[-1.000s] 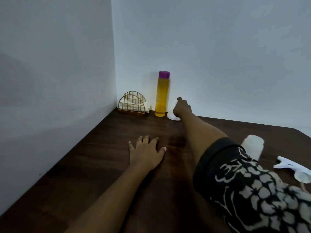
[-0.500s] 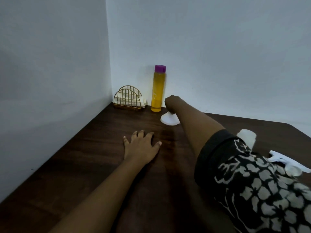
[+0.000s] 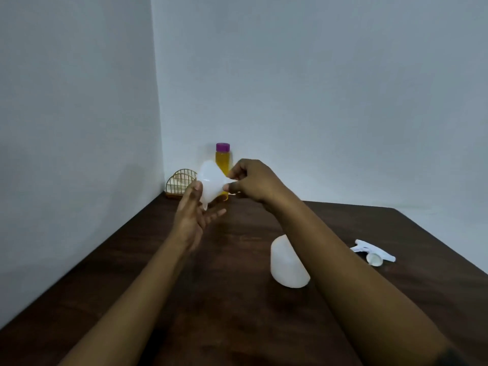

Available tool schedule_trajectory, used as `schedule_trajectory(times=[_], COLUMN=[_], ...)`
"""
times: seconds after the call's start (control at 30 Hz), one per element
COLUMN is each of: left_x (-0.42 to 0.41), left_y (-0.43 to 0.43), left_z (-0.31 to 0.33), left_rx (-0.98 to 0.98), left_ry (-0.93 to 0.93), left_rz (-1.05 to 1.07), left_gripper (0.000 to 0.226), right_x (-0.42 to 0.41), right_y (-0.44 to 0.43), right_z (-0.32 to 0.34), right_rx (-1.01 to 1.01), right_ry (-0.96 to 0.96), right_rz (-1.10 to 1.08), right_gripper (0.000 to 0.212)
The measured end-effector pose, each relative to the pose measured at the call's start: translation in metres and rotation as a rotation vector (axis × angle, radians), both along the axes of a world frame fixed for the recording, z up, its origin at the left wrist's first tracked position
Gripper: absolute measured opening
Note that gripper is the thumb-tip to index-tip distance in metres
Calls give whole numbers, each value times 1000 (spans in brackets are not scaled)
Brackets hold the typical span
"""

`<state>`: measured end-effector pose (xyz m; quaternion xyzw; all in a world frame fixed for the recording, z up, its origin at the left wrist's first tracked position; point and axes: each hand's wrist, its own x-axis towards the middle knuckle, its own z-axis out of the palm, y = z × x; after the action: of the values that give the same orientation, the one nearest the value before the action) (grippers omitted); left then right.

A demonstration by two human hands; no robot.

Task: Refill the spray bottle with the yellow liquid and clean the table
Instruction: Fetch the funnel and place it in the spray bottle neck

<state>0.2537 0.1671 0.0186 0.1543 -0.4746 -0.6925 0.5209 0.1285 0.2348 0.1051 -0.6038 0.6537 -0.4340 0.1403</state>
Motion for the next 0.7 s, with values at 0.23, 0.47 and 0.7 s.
schedule_trajectory(times=[0.23, 0.47, 0.7], left_x=[-34, -60, -83], left_y=[54, 76, 77], left_z=[29, 58, 4], left_rx=[-234, -513, -314], left_ry=[-121, -367, -400], left_rz=[19, 51, -32], left_gripper=[80, 92, 86], right_x=[-41, -85, -119], right_y=[77, 112, 114], right_z=[8, 21, 7], right_rx=[34, -80, -94], right_ry=[-131, -107, -206], right_rz=[94, 93, 1], right_gripper=[71, 41, 34])
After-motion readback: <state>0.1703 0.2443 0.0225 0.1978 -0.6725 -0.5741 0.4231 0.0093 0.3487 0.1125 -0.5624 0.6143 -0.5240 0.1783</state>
